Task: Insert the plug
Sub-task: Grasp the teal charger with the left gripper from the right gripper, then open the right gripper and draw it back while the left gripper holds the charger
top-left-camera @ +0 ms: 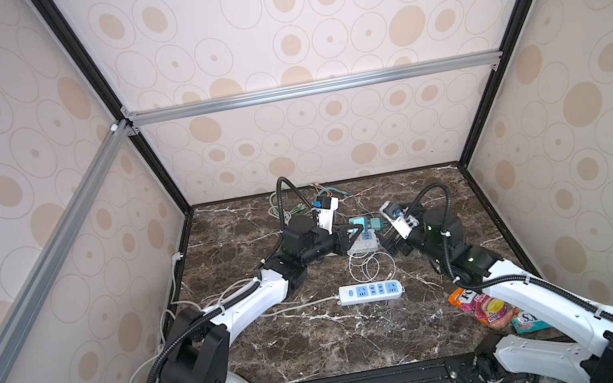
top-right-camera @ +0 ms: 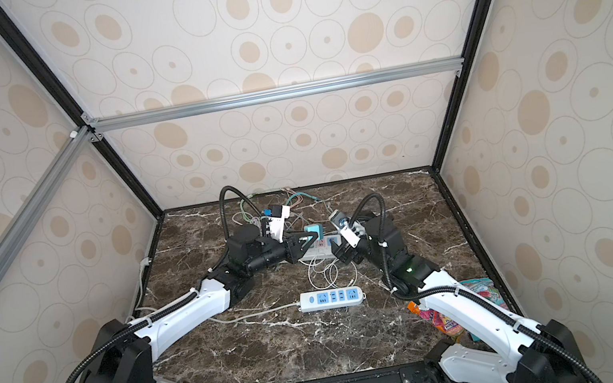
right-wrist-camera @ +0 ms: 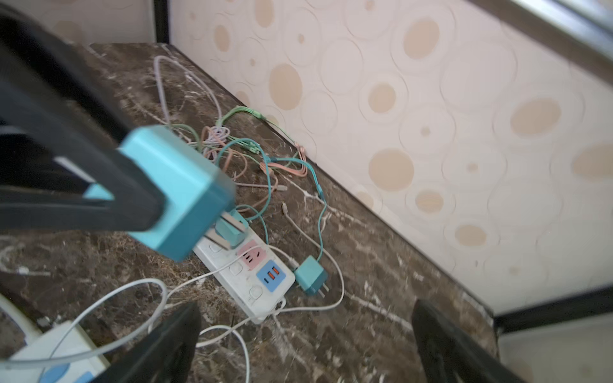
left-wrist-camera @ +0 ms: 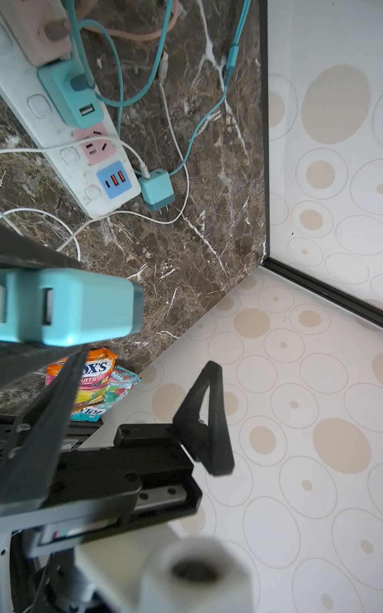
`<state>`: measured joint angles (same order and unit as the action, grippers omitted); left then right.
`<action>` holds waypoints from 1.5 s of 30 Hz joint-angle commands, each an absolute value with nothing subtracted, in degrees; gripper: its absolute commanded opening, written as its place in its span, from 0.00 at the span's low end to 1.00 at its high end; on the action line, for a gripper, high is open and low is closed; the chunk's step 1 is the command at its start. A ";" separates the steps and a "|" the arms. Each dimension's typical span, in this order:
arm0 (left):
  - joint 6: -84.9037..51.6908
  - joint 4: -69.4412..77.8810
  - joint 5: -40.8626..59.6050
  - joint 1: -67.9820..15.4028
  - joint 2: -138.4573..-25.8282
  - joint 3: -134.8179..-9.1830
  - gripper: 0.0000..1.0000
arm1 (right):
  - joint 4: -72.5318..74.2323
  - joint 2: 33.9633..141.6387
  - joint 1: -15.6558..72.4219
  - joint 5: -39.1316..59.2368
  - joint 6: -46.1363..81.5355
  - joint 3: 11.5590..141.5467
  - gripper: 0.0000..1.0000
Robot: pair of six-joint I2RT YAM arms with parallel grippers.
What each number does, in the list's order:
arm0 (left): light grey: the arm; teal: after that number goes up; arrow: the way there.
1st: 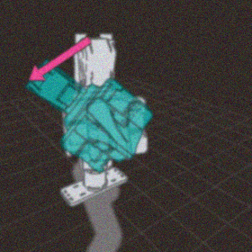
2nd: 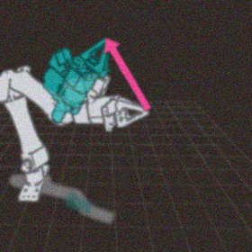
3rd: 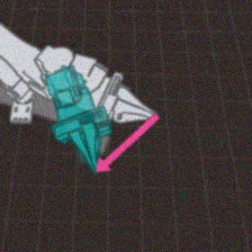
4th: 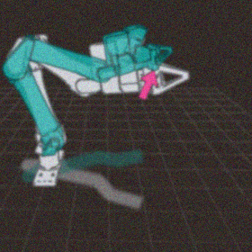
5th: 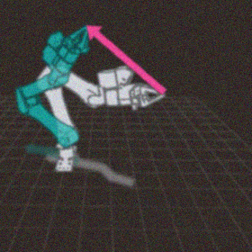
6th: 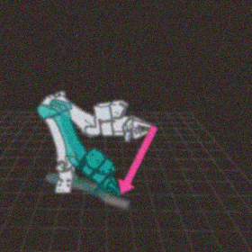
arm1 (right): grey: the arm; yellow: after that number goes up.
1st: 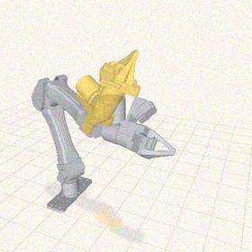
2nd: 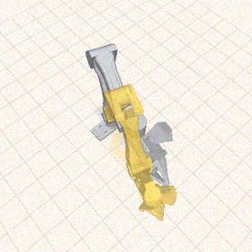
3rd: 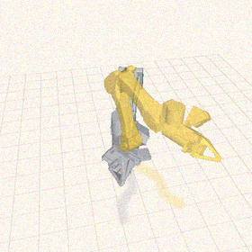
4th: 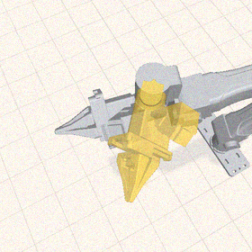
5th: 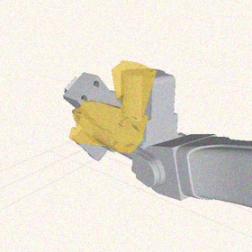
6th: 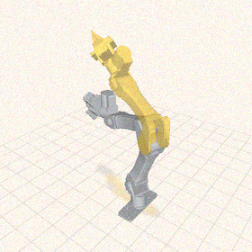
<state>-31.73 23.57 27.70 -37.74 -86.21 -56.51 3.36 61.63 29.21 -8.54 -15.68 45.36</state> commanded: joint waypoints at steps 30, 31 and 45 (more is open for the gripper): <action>-29.89 21.03 25.23 -37.63 -78.19 -59.44 0.00 | 15.28 99.61 17.96 31.85 69.98 48.92 0.91; -29.80 20.86 25.01 -37.61 -78.02 -59.25 0.00 | 16.39 99.67 18.72 31.00 71.21 48.78 0.91; -23.68 12.74 8.38 -36.64 -69.56 -55.86 0.00 | 19.96 92.37 14.53 22.63 73.11 42.93 0.08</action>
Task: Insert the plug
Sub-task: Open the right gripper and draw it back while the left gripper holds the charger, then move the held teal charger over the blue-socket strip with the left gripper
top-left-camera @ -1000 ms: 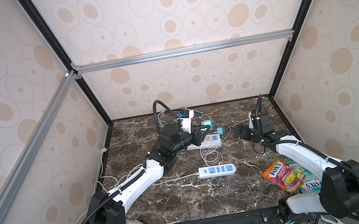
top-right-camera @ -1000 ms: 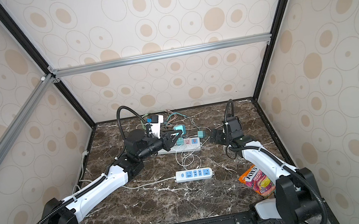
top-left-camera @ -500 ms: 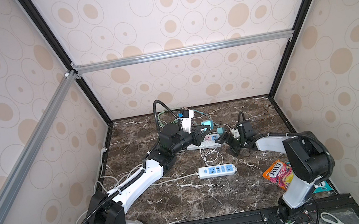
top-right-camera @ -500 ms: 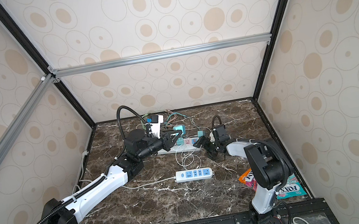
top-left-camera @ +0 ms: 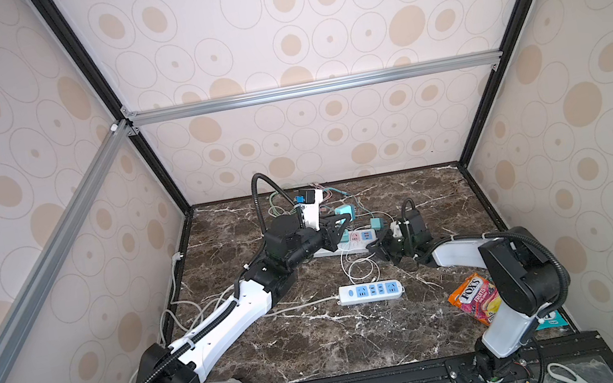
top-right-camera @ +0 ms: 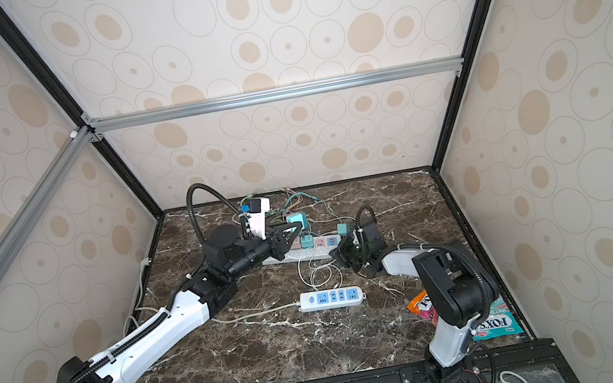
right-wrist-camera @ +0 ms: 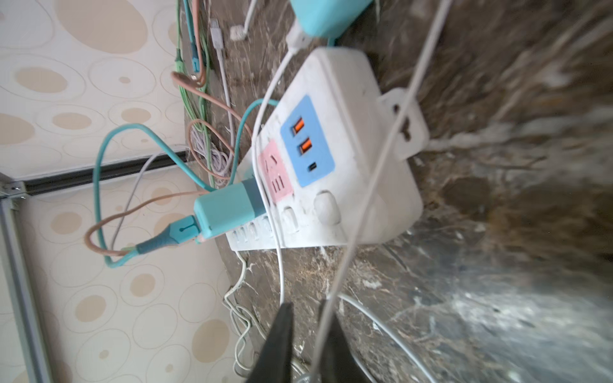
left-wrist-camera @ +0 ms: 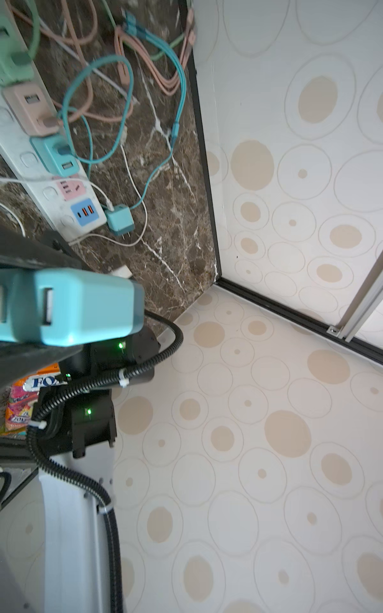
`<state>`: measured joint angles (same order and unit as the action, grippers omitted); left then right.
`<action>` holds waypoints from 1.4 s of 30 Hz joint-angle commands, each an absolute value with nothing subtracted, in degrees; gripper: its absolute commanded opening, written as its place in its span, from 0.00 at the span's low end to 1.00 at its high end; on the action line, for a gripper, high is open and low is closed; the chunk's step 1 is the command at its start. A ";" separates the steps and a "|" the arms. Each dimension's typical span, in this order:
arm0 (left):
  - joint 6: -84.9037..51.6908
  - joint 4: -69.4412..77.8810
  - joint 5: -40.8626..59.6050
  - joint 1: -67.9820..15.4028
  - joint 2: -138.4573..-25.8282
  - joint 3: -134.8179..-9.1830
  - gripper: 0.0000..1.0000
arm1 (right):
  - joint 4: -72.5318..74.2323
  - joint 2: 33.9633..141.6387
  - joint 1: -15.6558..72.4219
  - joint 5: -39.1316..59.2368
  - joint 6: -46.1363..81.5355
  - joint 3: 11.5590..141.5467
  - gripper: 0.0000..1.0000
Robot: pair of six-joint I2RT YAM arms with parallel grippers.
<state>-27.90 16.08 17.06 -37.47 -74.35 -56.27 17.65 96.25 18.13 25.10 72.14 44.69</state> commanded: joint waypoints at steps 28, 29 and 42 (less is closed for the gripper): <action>-6.42 -2.89 -4.63 -22.67 -63.48 -50.15 0.00 | -4.28 78.96 -5.45 7.91 45.56 44.86 0.00; -6.14 -2.06 -3.01 -23.04 -64.37 -49.37 0.00 | -4.98 78.71 -5.49 7.26 44.72 45.12 0.01; 4.69 -2.29 12.39 -30.15 -70.36 -46.95 0.00 | -10.73 76.03 -5.56 0.61 33.36 46.40 0.22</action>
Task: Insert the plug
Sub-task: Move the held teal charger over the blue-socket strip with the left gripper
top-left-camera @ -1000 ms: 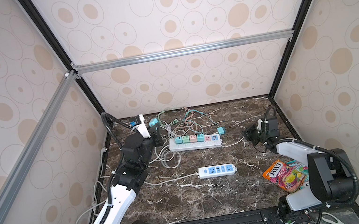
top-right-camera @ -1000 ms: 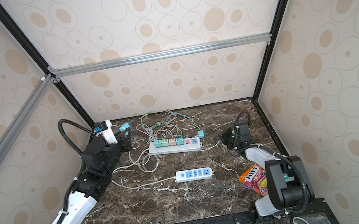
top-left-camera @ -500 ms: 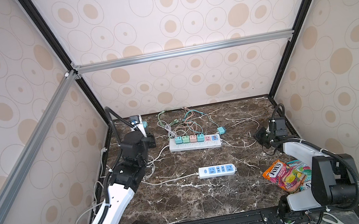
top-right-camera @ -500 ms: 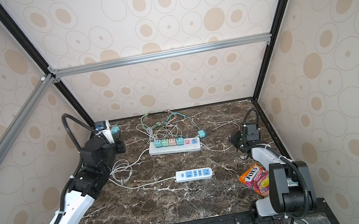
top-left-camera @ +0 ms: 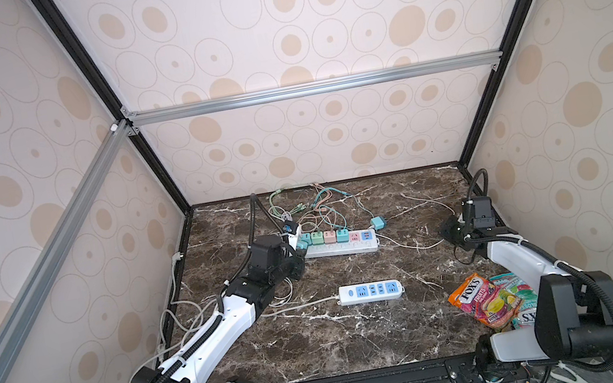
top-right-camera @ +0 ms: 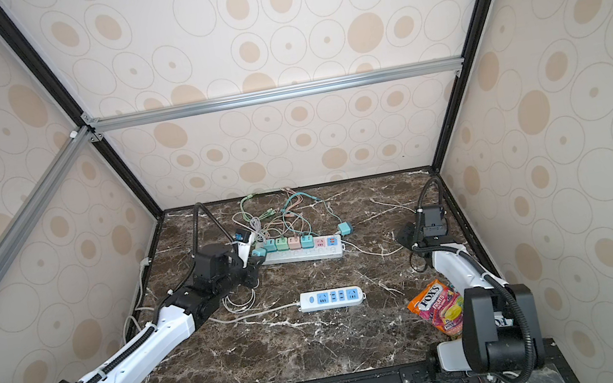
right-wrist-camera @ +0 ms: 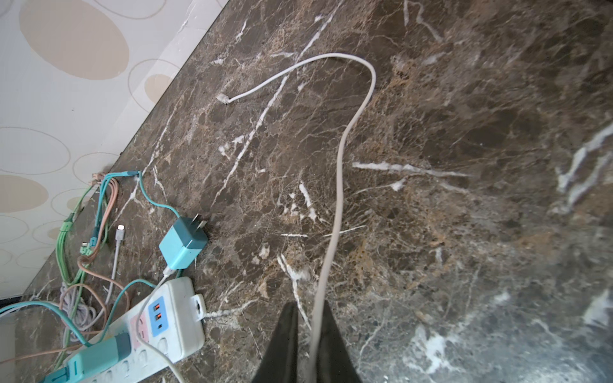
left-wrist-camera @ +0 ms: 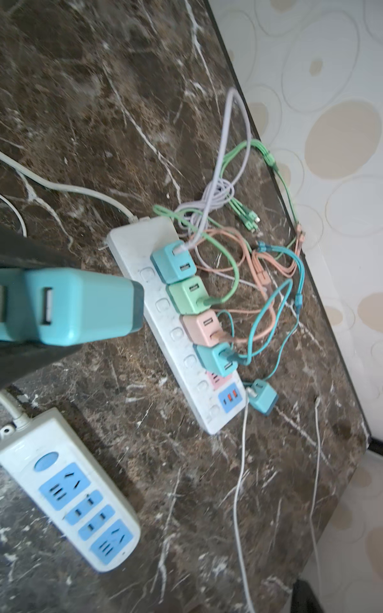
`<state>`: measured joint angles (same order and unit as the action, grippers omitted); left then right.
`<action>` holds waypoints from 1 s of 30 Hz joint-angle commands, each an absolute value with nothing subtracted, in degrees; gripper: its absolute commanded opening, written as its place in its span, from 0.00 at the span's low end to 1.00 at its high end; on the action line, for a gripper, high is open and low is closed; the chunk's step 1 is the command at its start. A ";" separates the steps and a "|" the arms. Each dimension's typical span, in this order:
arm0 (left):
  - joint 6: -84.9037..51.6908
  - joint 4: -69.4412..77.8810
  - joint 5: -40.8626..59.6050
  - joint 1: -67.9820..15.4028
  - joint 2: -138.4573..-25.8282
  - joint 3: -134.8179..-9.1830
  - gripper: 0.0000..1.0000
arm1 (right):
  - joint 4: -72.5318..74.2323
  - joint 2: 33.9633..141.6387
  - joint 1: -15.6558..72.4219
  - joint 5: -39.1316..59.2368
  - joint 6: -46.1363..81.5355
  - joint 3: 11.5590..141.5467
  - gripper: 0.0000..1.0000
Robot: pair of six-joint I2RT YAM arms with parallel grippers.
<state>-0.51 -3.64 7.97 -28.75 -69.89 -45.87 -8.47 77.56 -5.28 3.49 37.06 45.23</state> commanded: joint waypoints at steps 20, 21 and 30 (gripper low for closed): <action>25.21 -9.45 26.60 -35.98 -75.00 -50.25 0.00 | -10.36 67.90 -5.51 8.38 26.67 44.29 1.00; 26.50 -10.39 27.37 -36.13 -75.48 -50.80 0.00 | -9.75 67.69 -5.43 10.47 25.92 44.21 1.00; 36.01 -22.08 32.83 -36.26 -81.27 -58.96 0.00 | -5.07 65.85 -4.42 23.19 23.43 41.95 1.00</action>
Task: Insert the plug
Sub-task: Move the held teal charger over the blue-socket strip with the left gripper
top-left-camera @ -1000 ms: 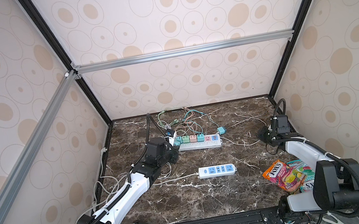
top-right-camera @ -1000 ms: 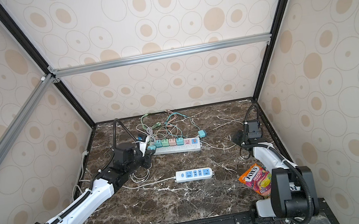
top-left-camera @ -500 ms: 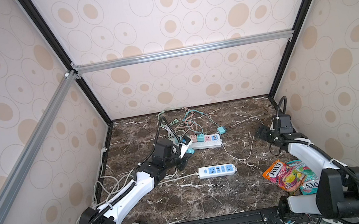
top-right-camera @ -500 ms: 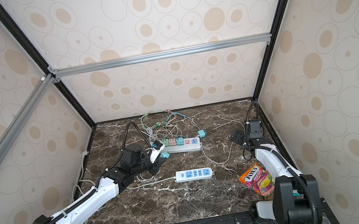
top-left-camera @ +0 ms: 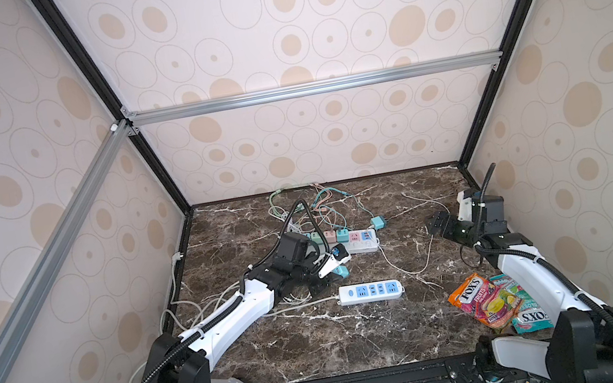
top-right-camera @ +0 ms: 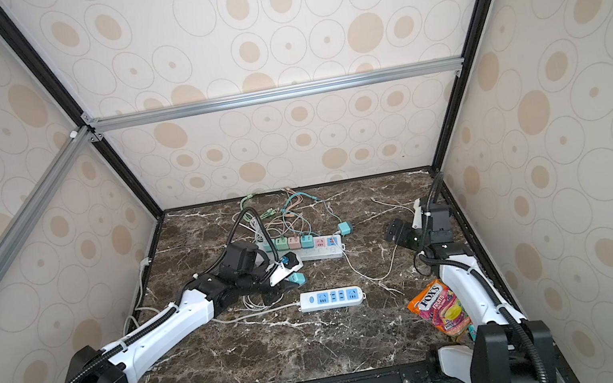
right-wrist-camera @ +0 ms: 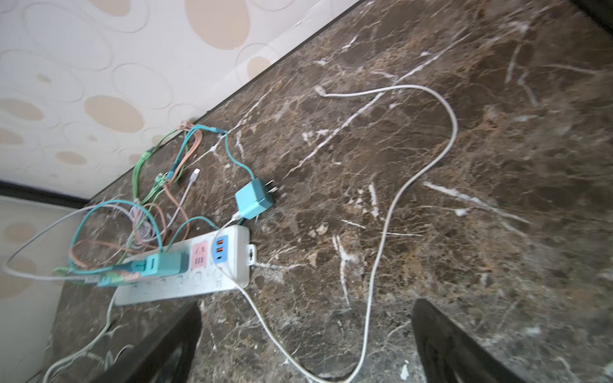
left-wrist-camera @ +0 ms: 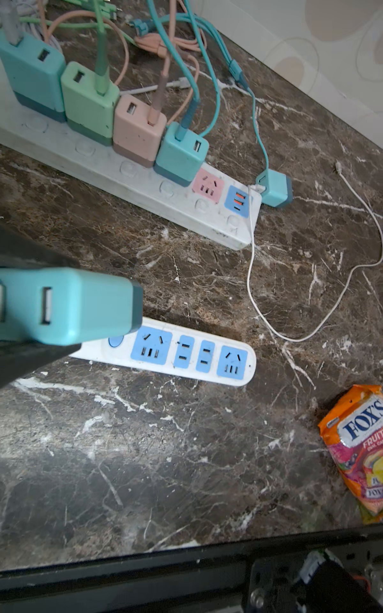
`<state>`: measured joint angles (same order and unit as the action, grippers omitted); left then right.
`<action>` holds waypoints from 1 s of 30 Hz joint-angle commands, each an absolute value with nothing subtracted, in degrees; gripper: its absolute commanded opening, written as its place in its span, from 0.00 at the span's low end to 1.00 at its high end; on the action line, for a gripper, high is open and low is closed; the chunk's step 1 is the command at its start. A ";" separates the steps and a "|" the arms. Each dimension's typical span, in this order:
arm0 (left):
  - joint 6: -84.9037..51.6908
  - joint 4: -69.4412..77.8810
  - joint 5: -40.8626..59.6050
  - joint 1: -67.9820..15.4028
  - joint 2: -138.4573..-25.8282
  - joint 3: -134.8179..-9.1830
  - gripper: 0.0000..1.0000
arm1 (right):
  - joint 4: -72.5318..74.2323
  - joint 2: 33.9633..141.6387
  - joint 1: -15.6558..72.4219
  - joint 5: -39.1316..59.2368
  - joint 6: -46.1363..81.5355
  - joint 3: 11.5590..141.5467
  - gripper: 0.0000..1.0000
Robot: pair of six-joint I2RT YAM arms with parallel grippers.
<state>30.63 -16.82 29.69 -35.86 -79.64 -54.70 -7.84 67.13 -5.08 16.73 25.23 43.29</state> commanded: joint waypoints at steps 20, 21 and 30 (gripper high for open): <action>40.98 -38.58 24.11 -43.40 -93.93 -73.48 0.00 | -4.39 68.99 -2.68 24.35 23.47 41.90 1.00; 41.18 -39.91 23.89 -43.89 -95.00 -74.62 0.00 | -4.48 69.00 -2.66 24.28 23.47 41.92 1.00; 42.05 -45.94 22.14 -48.19 -101.92 -81.34 0.00 | -5.85 69.23 -0.54 27.67 19.46 42.74 1.00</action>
<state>39.07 -41.21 22.76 -46.89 -100.71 -78.24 -5.17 68.86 -2.13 25.34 22.76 41.15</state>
